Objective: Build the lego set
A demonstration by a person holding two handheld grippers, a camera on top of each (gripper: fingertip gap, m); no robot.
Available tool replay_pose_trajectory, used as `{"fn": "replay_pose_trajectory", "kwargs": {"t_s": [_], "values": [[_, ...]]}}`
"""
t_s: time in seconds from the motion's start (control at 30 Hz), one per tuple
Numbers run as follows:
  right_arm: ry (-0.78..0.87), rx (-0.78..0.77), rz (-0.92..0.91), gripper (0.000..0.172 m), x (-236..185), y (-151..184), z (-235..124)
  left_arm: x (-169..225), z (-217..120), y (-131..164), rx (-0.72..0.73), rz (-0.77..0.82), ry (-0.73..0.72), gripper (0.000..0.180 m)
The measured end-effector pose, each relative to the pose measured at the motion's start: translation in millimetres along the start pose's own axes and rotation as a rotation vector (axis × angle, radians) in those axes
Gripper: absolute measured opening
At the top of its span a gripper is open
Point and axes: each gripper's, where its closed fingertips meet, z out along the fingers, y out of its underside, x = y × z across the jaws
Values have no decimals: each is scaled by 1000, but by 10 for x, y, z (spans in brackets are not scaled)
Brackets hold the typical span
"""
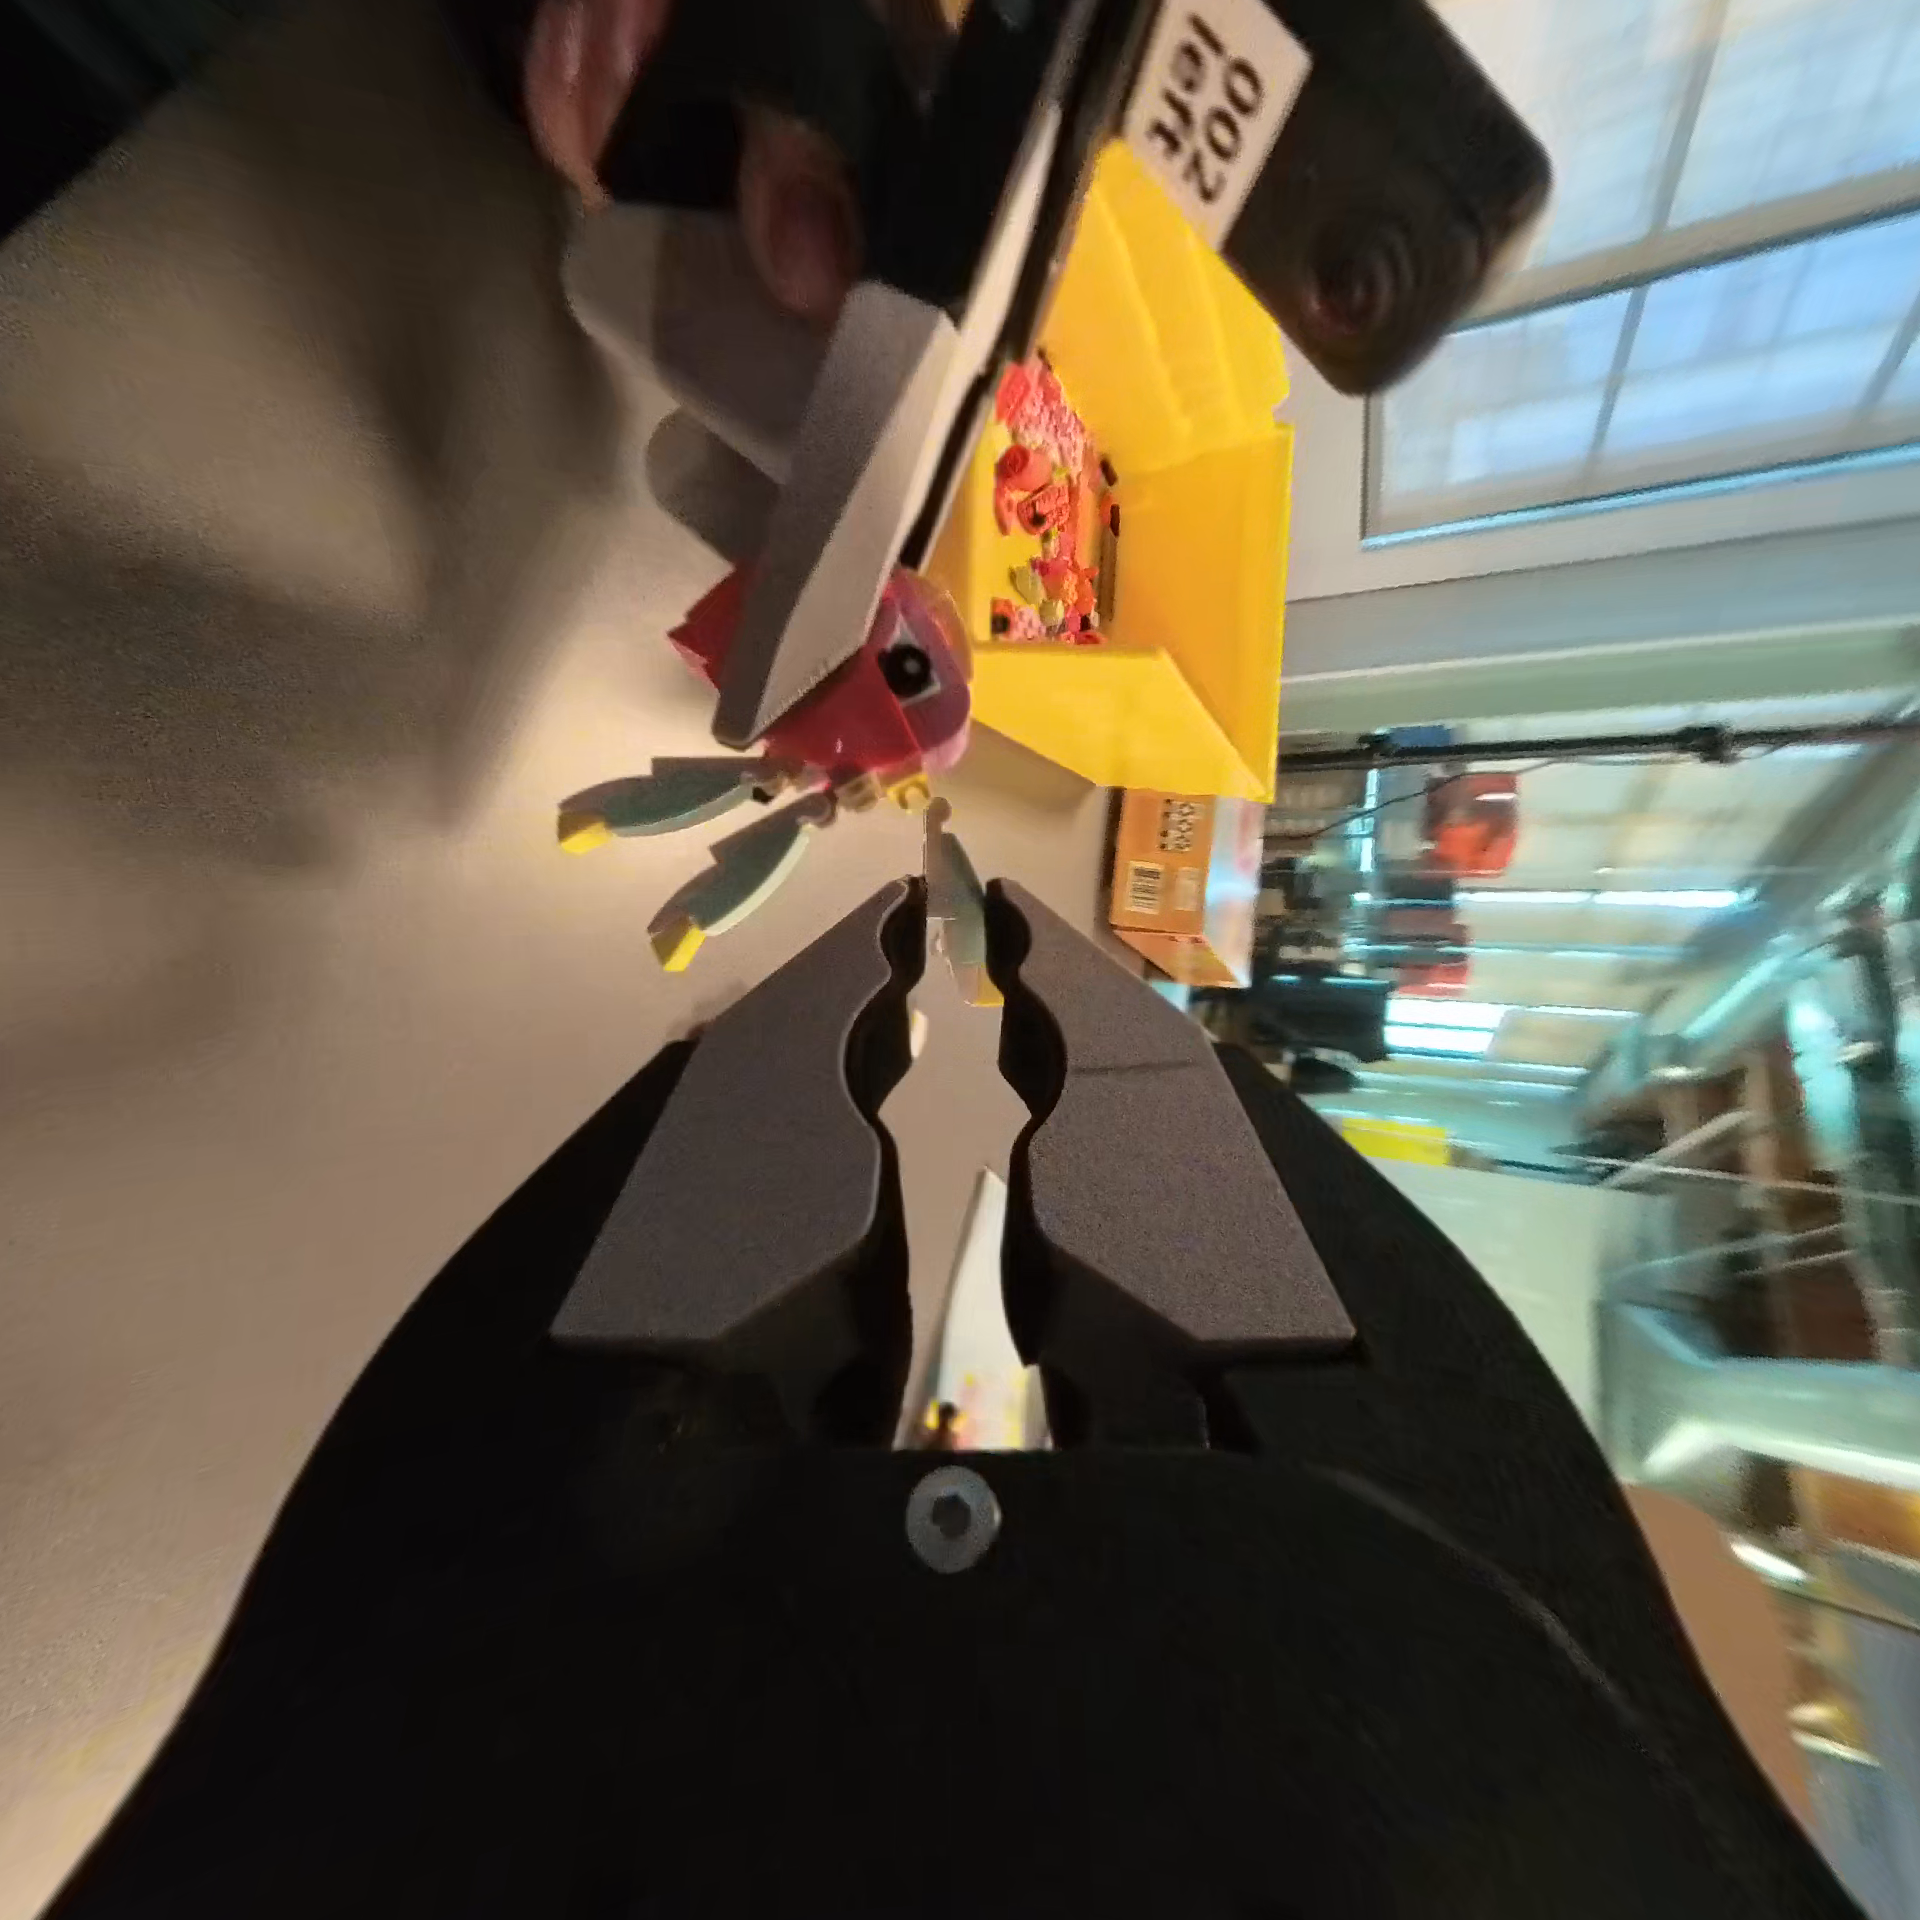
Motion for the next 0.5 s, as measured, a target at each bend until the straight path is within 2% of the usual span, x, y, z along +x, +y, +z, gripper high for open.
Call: {"fn": "replay_pose_trajectory", "kwargs": {"t_s": [0.13,0.33,0.5], "values": [[29,-60,-160,10,-22,33,-80,-14,99,9,-21,61,-23,38],[55,-128,-262,10,-1,138,-158,-40,104,-20,6,39,-12,38],[30,-105,-292,10,-59,58,-149,-29,115,-2,-13,40,15,38]]}}
